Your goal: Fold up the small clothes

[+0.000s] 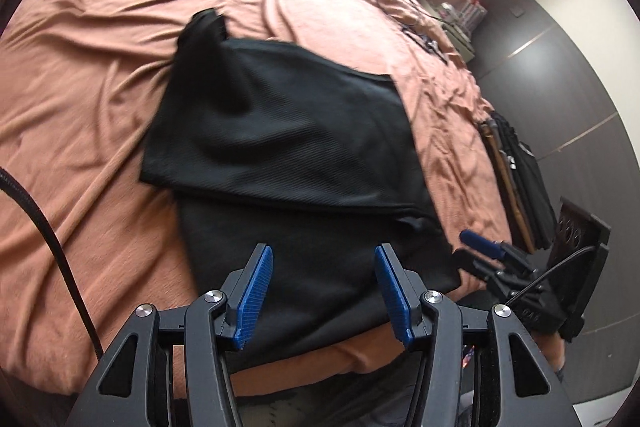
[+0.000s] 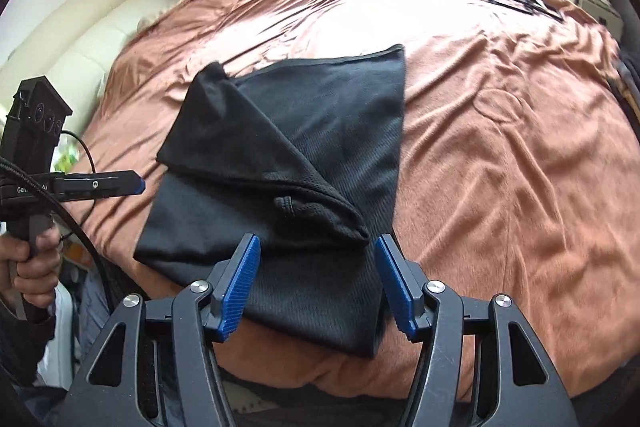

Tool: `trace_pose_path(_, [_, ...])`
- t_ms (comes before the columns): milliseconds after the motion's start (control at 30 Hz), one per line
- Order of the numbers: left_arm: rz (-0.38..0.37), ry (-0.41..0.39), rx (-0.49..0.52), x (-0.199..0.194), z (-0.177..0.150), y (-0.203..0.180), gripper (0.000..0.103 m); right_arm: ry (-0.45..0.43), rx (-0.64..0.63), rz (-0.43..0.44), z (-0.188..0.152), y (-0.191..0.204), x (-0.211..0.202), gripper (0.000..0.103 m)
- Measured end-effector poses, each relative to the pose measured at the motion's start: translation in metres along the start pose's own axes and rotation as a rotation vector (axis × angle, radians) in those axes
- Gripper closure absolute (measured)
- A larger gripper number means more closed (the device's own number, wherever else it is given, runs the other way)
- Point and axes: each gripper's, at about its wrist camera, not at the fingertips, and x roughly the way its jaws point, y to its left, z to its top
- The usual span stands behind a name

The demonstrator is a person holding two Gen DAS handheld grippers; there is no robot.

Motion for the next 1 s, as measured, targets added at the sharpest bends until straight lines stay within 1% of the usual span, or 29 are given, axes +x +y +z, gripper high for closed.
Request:
trace_pose_path(67, [0.019,0.005,-0.020,0.002,-0.005,0.010,0.048,0.028,-0.051,-0.035,0.009,0.006,0.008,0.045])
trace_pose_path(167, [0.047,0.011,-0.046,0.005,-0.012,0.023,0.048,0.077,-0.130,-0.040,0.021,0.016,0.022,0.045])
trace_pose_path(267, [0.071,0.018,-0.071,0.009,-0.021,0.035,0.049,0.123,-0.209,-0.083,0.028,0.025,0.037,0.045])
trace_pose_path(367, [0.092,0.020,-0.082,0.012,-0.028,0.043,0.050,0.161,-0.252,-0.087,0.034,0.029,0.051,0.045])
trace_pose_path(500, [0.104,0.038,-0.096,0.017,-0.035,0.051,0.059,0.196,-0.325,-0.101,0.040,0.039,0.068,0.045])
trace_pose_path(567, [0.107,0.036,-0.094,0.017,-0.037,0.054,0.061,0.210,-0.358,-0.116,0.043,0.045,0.077,0.045])
trace_pose_path(667, [0.126,0.034,-0.091,0.017,-0.037,0.055,0.068,0.225,-0.368,-0.133,0.050,0.046,0.088,0.045])
trace_pose_path(700, [0.134,0.035,-0.089,0.017,-0.038,0.055,0.068,0.222,-0.367,-0.133,0.053,0.045,0.089,0.045])
trace_pose_path(767, [0.133,0.033,-0.089,0.018,-0.039,0.057,0.069,0.211,-0.362,-0.137,0.059,0.043,0.090,0.053])
trace_pose_path(833, [0.136,0.032,-0.086,0.018,-0.040,0.058,0.071,0.212,-0.331,-0.110,0.063,0.036,0.090,0.071])
trace_pose_path(867, [0.138,0.031,-0.084,0.018,-0.040,0.058,0.071,0.208,-0.316,-0.098,0.064,0.034,0.090,0.075])
trace_pose_path(933, [0.144,0.031,-0.076,0.019,-0.040,0.057,0.071,0.207,-0.310,-0.095,0.066,0.032,0.091,0.089])
trace_pose_path(1000, [0.148,0.031,-0.071,0.019,-0.040,0.056,0.071,0.208,-0.293,-0.089,0.066,0.029,0.090,0.094])
